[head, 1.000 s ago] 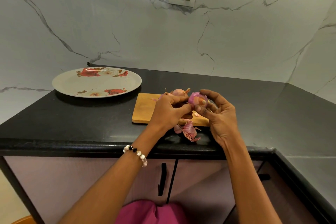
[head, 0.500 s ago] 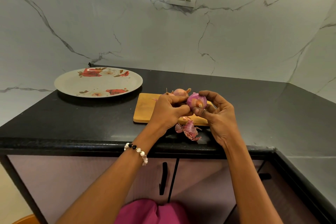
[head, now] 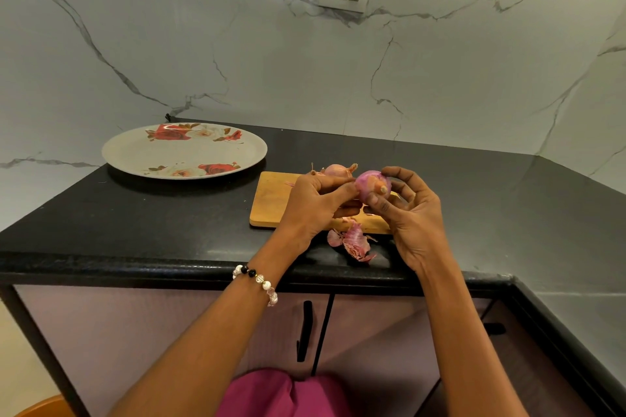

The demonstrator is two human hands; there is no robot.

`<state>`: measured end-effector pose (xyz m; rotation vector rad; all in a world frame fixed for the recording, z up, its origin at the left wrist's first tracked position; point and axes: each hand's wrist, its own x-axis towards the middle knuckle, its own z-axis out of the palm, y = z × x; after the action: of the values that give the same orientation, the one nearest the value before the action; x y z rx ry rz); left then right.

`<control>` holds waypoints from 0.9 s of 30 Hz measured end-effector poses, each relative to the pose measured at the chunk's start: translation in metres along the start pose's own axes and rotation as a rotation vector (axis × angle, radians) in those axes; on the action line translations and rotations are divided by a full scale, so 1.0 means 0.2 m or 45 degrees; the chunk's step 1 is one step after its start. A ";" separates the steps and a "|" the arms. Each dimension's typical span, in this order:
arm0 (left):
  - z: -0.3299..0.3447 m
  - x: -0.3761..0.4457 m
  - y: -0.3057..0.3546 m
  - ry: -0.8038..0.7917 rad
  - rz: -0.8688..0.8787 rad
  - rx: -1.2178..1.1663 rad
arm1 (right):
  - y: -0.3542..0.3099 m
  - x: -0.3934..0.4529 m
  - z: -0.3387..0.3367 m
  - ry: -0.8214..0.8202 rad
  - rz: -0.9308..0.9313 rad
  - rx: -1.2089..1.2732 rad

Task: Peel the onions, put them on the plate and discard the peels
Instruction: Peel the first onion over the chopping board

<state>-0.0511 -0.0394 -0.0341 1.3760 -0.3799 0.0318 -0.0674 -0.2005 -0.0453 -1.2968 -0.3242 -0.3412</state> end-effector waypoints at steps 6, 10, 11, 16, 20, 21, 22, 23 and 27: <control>-0.01 0.00 -0.01 -0.017 0.025 0.070 | 0.00 0.00 0.00 -0.065 -0.044 -0.071; -0.01 0.01 -0.02 0.012 0.057 0.158 | 0.00 -0.01 0.01 -0.076 -0.052 -0.097; -0.01 0.01 -0.02 0.022 0.065 0.183 | 0.00 -0.01 0.01 -0.082 -0.050 -0.102; -0.01 0.00 -0.01 0.033 0.126 0.258 | -0.01 -0.01 0.01 -0.070 -0.028 -0.110; -0.01 0.00 -0.02 0.048 0.236 0.442 | -0.03 -0.02 0.03 -0.054 0.012 -0.107; -0.01 0.00 -0.02 0.050 0.268 0.487 | -0.03 -0.02 0.03 -0.055 0.024 -0.102; -0.01 0.00 -0.03 0.064 0.300 0.532 | -0.04 -0.02 0.03 -0.061 0.040 -0.086; -0.01 0.01 -0.03 0.088 0.324 0.561 | -0.04 -0.03 0.03 -0.071 0.060 -0.056; -0.02 0.02 -0.03 0.125 0.297 0.481 | -0.05 -0.03 0.04 -0.045 0.077 0.046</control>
<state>-0.0457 -0.0384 -0.0402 1.6878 -0.4665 0.3786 -0.0781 -0.1951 -0.0366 -1.2752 -0.3185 -0.2603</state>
